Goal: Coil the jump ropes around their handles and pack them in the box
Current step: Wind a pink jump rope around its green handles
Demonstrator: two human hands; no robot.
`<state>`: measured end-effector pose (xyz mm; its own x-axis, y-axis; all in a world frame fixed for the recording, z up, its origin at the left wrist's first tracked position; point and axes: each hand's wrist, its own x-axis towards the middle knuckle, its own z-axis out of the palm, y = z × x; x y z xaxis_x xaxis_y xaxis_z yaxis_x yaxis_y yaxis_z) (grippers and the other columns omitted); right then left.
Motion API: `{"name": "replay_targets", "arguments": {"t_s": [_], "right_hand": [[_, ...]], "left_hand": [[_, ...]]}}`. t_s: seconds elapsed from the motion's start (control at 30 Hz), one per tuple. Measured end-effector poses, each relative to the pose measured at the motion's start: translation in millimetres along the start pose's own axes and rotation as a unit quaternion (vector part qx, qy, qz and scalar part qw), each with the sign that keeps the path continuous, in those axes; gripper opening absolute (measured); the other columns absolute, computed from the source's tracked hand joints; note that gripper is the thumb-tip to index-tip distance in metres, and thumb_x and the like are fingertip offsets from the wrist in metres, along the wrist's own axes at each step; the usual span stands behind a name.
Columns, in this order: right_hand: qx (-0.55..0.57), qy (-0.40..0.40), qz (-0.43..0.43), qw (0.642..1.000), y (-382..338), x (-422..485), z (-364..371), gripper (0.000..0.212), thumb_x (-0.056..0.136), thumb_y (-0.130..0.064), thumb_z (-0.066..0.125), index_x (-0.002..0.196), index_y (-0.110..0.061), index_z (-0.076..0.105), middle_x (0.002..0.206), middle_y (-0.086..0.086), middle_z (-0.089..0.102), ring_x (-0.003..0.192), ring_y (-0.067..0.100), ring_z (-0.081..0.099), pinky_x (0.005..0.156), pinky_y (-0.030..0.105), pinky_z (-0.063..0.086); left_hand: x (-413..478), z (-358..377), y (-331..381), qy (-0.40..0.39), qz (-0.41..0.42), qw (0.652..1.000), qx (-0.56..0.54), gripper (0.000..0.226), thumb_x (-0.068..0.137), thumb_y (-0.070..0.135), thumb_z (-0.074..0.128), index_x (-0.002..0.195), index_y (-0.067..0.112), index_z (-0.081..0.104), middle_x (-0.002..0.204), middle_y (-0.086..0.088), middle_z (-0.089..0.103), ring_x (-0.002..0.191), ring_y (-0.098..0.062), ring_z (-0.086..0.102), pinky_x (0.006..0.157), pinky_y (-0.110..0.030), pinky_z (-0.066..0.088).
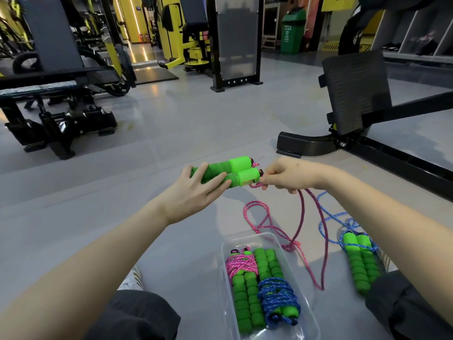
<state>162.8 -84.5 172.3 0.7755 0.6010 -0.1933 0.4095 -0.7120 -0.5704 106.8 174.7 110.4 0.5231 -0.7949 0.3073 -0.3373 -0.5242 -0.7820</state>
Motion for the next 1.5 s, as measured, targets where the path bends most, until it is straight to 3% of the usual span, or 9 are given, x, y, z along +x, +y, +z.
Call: {"name": "replay_targets", "arguments": {"t_s": [0.13, 0.27, 0.5, 0.63, 0.8, 0.9, 1.13, 1.3, 1.5], "right_hand": [[-0.001, 0.084, -0.065, 0.994, 1.0, 0.5, -2.5, 0.035, 0.093, -0.023, 0.055, 0.064, -0.005, 0.062, 0.036, -0.009, 0.034, 0.036, 0.005, 0.03, 0.041, 0.015, 0.024], [0.046, 0.13, -0.113, 0.984, 6.5, 3.2, 1.4, 0.034, 0.093, -0.023, 0.056, 0.065, -0.003, 0.063, 0.046, -0.006, 0.037, 0.039, 0.003, 0.033, 0.044, 0.015, 0.028], [0.218, 0.089, -0.074, 0.969, 20.3, -2.1, -6.3, 0.026, 0.092, -0.028, 0.055, 0.072, -0.013, 0.061, 0.057, -0.002, 0.047, 0.041, 0.006, 0.034, 0.038, 0.014, 0.024], [0.383, 0.031, -0.045, 0.922, 35.9, -2.2, -10.8, 0.019, 0.089, -0.029, 0.052, 0.078, -0.015, 0.058, 0.06, -0.005, 0.049, 0.041, 0.005, 0.032, 0.036, 0.014, 0.017], [0.599, 0.029, 0.014, 0.8, 51.7, -3.1, 0.4, 0.026, 0.086, -0.021, 0.048, 0.064, -0.014, 0.061, 0.048, 0.0, 0.053, 0.046, 0.006, 0.044, 0.04, 0.016, 0.04], [0.653, -0.001, -0.059, 0.755, 49.3, -2.5, 14.7, 0.024, 0.071, -0.02, 0.063, 0.049, -0.018, 0.057, 0.043, -0.005, 0.046, 0.041, 0.002, 0.032, 0.043, 0.015, 0.028], [0.58, 0.053, -0.001, 0.813, 30.2, 13.9, 21.8, 0.038, 0.097, -0.008, 0.025, 0.062, -0.014, 0.039, 0.041, -0.003, 0.031, 0.029, 0.003, 0.016, 0.039, 0.018, 0.014], [0.484, 0.04, 0.045, 0.873, 16.1, 13.5, 21.5, 0.025, 0.099, -0.013, 0.028, 0.093, -0.008, 0.052, 0.047, 0.0, 0.036, 0.033, 0.008, 0.017, 0.039, 0.019, 0.017], [0.283, -0.044, 0.076, 0.955, -4.0, 3.8, 7.4, 0.026, 0.101, -0.024, 0.032, 0.107, -0.008, 0.051, 0.057, 0.004, 0.041, 0.033, 0.01, 0.023, 0.041, 0.021, 0.029]], "left_hand": [[5.7, 0.0, 5.2, 0.039, 0.028, 0.999, -0.025, 0.044, 0.098, -0.001, 0.021, 0.132, 0.006, 0.049, 0.123, -0.011, 0.059, 0.096, -0.044, 0.059, 0.062, -0.04, 0.046], [16.1, -9.5, 27.4, 0.095, 0.068, 0.99, -0.084, 0.036, 0.096, 0.006, 0.045, 0.132, 0.008, 0.049, 0.127, -0.011, 0.058, 0.101, -0.045, 0.058, 0.069, -0.042, 0.046], [37.9, -35.2, 38.4, 0.151, 0.064, 0.98, -0.109, 0.032, 0.1, 0.01, 0.039, 0.131, 0.01, 0.047, 0.126, -0.011, 0.061, 0.101, -0.042, 0.058, 0.073, -0.043, 0.047], [47.5, -44.7, 38.0, 0.179, 0.046, 0.974, -0.128, 0.03, 0.101, 0.013, 0.041, 0.13, 0.009, 0.047, 0.124, -0.011, 0.061, 0.101, -0.042, 0.059, 0.073, -0.043, 0.048], [54.8, -48.8, 35.5, 0.202, 0.003, 0.971, -0.125, 0.033, 0.099, 0.013, 0.041, 0.132, 0.01, 0.044, 0.131, -0.01, 0.046, 0.105, -0.041, 0.054, 0.076, -0.043, 0.047], [61.2, -49.0, 25.5, 0.214, -0.068, 0.966, -0.126, 0.033, 0.099, 0.009, 0.034, 0.13, 0.01, 0.045, 0.131, -0.01, 0.045, 0.102, -0.041, 0.059, 0.074, -0.041, 0.047], [45.8, -15.6, 12.9, 0.161, -0.12, 0.977, -0.065, 0.045, 0.088, 0.006, 0.034, 0.131, 0.012, 0.045, 0.131, -0.009, 0.045, 0.098, -0.038, 0.061, 0.066, -0.037, 0.046], [35.9, -4.0, 4.8, 0.125, -0.142, 0.981, -0.041, 0.045, 0.089, 0.007, 0.031, 0.13, 0.011, 0.047, 0.128, -0.009, 0.049, 0.095, -0.038, 0.06, 0.064, -0.037, 0.044], [22.0, 2.1, -0.2, 0.08, -0.113, 0.99, -0.009, 0.044, 0.092, 0.009, 0.028, 0.131, 0.008, 0.047, 0.123, -0.01, 0.057, 0.094, -0.04, 0.059, 0.063, -0.037, 0.042]]}}
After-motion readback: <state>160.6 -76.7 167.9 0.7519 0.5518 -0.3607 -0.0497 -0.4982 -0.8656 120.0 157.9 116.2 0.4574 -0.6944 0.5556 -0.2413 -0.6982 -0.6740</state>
